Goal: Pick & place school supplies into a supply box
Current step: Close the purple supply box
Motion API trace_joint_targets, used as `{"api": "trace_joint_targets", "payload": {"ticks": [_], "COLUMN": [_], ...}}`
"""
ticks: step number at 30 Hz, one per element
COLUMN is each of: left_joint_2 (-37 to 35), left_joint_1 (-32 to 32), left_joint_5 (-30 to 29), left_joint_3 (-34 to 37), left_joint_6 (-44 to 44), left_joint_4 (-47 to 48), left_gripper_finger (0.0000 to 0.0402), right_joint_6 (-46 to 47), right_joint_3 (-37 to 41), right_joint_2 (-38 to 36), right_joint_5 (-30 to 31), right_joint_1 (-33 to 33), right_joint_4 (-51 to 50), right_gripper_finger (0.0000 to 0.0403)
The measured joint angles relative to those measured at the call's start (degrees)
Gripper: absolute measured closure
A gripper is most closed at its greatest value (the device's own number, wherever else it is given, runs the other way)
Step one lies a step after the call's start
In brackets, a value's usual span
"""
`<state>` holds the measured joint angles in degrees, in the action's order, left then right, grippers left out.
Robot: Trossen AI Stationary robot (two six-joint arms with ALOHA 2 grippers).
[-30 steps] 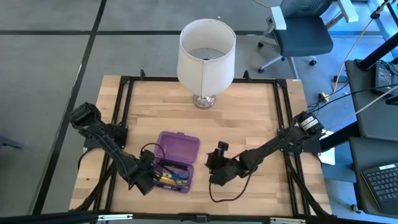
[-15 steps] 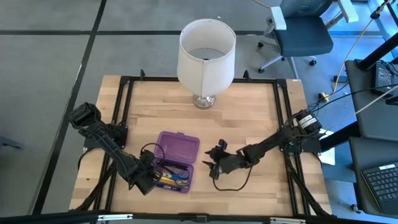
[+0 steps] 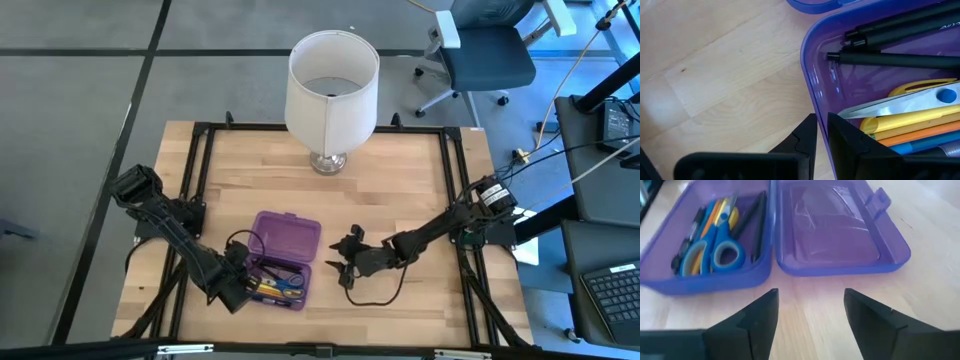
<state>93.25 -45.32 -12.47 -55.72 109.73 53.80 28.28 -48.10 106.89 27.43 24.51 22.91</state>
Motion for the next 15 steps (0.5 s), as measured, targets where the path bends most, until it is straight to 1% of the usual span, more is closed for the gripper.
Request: {"api": "trace_joint_targets", "payload": {"ticks": [4,5,8,9,12,15], "left_joint_2": [0.00,0.00,0.00,0.00,0.00,0.00], "left_joint_1": [0.00,0.00,0.00,0.00,0.00,0.00], "left_joint_5": [0.02,0.01,0.00,0.00,0.02,0.07], "left_joint_3": [0.00,0.00,0.00,0.00,0.00,0.00], "left_joint_6": [0.00,0.00,0.00,0.00,0.00,0.00], "left_joint_4": [0.00,0.00,0.00,0.00,0.00,-0.04], "left_gripper_finger": [0.0364,0.0365,0.0365,0.0365,0.0362,0.0362], "right_joint_6": [3.98,4.04,-1.48,-2.06,0.28,0.98], "right_joint_3": [0.00,0.00,-0.07,-0.04,-0.13,-0.34], "right_joint_2": [0.00,0.00,0.00,0.00,0.83,4.00], "right_joint_5": [0.40,0.48,0.55,0.75,0.88,0.83], "right_joint_1": [-0.31,-0.35,-0.19,-0.19,-0.35,-0.51], "right_joint_4": [2.28,3.55,4.32,4.22,4.58,4.71], "right_gripper_finger": [0.0166,0.0165,0.0164,0.0164,0.0164,0.0164]}}
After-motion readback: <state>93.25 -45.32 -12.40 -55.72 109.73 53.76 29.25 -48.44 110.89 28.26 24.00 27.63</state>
